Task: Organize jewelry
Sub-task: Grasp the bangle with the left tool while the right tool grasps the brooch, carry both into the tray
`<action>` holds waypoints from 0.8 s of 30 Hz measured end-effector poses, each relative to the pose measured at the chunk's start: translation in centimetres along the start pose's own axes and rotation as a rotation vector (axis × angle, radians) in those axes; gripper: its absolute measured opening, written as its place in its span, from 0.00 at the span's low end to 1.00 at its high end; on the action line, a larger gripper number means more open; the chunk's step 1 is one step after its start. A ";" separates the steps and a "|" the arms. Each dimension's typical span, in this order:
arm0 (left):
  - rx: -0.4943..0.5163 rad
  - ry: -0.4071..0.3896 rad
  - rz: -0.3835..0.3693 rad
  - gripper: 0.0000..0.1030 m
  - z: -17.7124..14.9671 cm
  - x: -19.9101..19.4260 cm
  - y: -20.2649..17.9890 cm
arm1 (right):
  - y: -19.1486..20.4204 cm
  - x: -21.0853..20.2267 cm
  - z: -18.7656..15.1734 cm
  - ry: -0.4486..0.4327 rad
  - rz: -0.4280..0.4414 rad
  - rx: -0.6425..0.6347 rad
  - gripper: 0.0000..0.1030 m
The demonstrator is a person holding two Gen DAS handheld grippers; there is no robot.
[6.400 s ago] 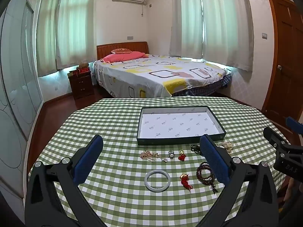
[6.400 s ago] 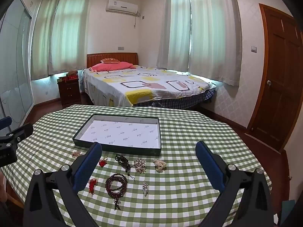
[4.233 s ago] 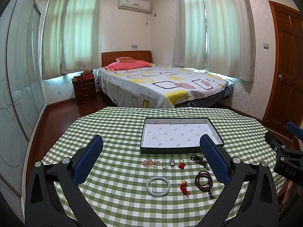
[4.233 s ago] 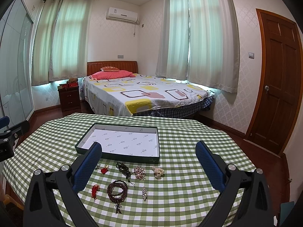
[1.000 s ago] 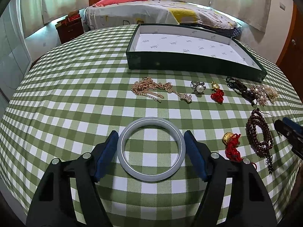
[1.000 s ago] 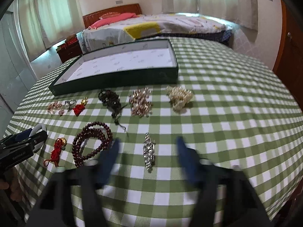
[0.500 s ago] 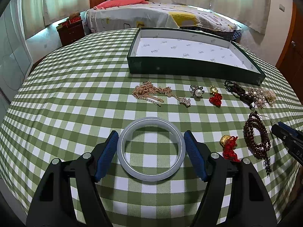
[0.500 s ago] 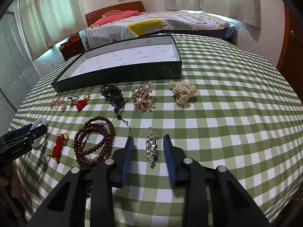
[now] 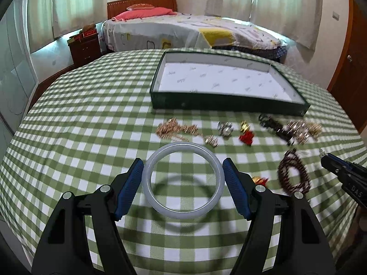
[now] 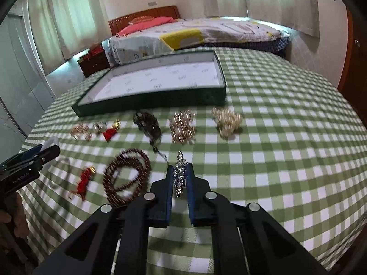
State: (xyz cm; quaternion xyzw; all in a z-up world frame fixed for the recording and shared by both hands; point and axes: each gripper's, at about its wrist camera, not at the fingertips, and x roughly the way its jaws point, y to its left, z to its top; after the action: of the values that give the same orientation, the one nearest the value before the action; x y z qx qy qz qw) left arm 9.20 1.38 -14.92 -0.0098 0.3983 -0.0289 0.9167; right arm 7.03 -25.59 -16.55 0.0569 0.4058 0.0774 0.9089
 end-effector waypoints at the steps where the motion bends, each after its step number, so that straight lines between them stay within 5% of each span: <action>1: 0.000 -0.008 -0.004 0.67 0.4 -0.2 -0.1 | 0.1 -0.3 0.5 -0.015 0.002 -0.003 0.11; 13: 0.028 -0.124 -0.039 0.67 7.6 0.2 -2.4 | -0.6 -0.1 8.0 -0.145 -0.001 -0.009 0.11; 24: 0.050 -0.106 -0.038 0.67 13.5 8.4 -4.0 | -1.8 6.5 12.8 -0.105 -0.006 -0.011 0.11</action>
State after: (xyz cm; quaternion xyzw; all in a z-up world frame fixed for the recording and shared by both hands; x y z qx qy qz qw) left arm 24.61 -3.15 -11.67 0.0041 0.3479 -0.0556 0.9359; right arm 21.05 -26.66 -13.09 0.0549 0.3573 0.0738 0.9294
